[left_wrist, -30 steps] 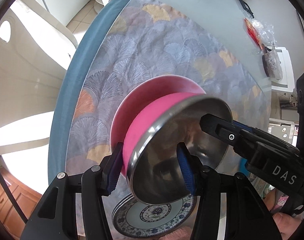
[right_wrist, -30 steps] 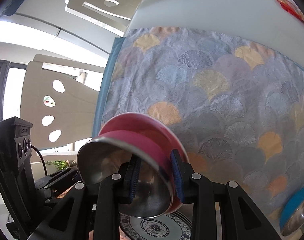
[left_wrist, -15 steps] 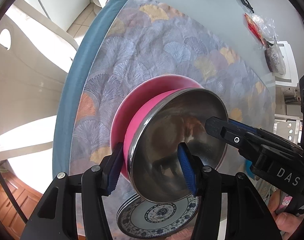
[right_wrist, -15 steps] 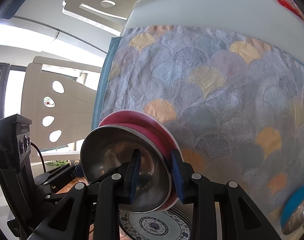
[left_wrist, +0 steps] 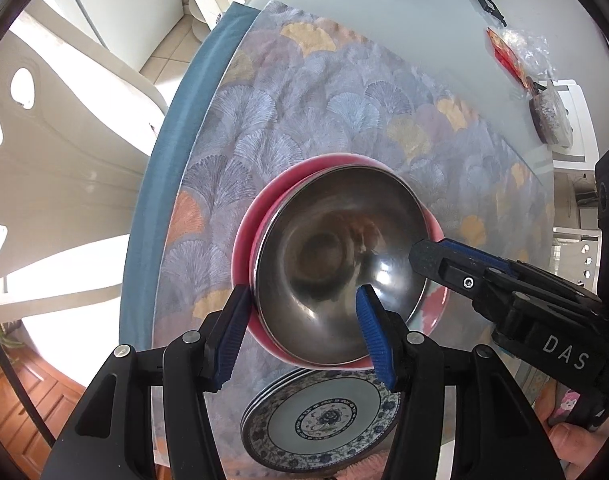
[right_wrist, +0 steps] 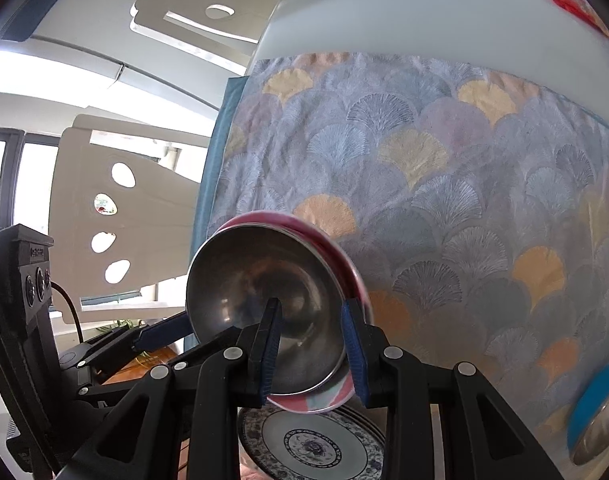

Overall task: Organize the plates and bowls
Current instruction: 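Lower the steel bowl into the pink plastic bowl with both grippers, then open both grippers and pull them back from the nested bowls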

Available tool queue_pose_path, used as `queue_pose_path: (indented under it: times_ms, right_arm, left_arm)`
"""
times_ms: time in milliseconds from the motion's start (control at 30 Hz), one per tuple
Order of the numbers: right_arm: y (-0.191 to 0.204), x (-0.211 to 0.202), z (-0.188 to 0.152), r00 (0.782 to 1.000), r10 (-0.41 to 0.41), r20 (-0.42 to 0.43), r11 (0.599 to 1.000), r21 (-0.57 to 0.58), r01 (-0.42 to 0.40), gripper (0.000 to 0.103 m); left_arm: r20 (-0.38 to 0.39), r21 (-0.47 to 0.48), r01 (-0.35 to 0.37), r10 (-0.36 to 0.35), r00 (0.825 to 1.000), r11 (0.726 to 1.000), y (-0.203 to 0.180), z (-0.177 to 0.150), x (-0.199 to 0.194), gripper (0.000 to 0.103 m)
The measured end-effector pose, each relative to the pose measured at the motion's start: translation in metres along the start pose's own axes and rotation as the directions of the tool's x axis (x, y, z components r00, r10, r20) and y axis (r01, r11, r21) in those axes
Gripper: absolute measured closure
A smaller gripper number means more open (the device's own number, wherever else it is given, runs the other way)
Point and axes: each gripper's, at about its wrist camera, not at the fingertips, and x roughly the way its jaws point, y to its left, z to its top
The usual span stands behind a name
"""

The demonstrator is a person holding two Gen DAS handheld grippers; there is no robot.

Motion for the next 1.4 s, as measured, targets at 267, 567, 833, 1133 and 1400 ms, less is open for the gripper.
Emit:
queue_pose_path:
  times_ms: [267, 567, 833, 1133, 1400]
  right_arm:
    - [-0.001, -0.008, -0.008, 1.0, 0.001, 0.012, 1.0, 0.006, -0.001, 0.072]
    - [-0.01, -0.019, -0.02, 1.0, 0.007, 0.022, 1.0, 0.025, -0.007, 0.072]
    - [-0.032, -0.035, -0.04, 1.0, -0.002, 0.028, 0.999, 0.049, 0.0, 0.051]
    - [-0.081, -0.066, -0.066, 0.997, -0.068, 0.047, 0.995, 0.074, 0.065, 0.048]
    - [-0.146, -0.104, -0.083, 0.992, -0.087, 0.087, 0.987, 0.144, 0.074, 0.042]
  left_arm:
    - [0.009, -0.01, -0.001, 0.001, 1.0, 1.0, 0.0, -0.005, -0.01, 0.051]
    - [0.043, -0.018, -0.059, 0.06, 0.997, 0.998, -0.005, -0.014, -0.026, 0.047]
    - [0.053, 0.006, -0.088, 0.088, 0.995, 0.996, -0.039, -0.027, -0.027, 0.04]
    - [0.004, 0.061, -0.107, 0.107, 0.994, 0.992, -0.101, -0.052, -0.006, 0.039]
    - [-0.025, 0.122, -0.102, 0.106, 0.994, 0.987, -0.166, -0.064, 0.016, 0.039]
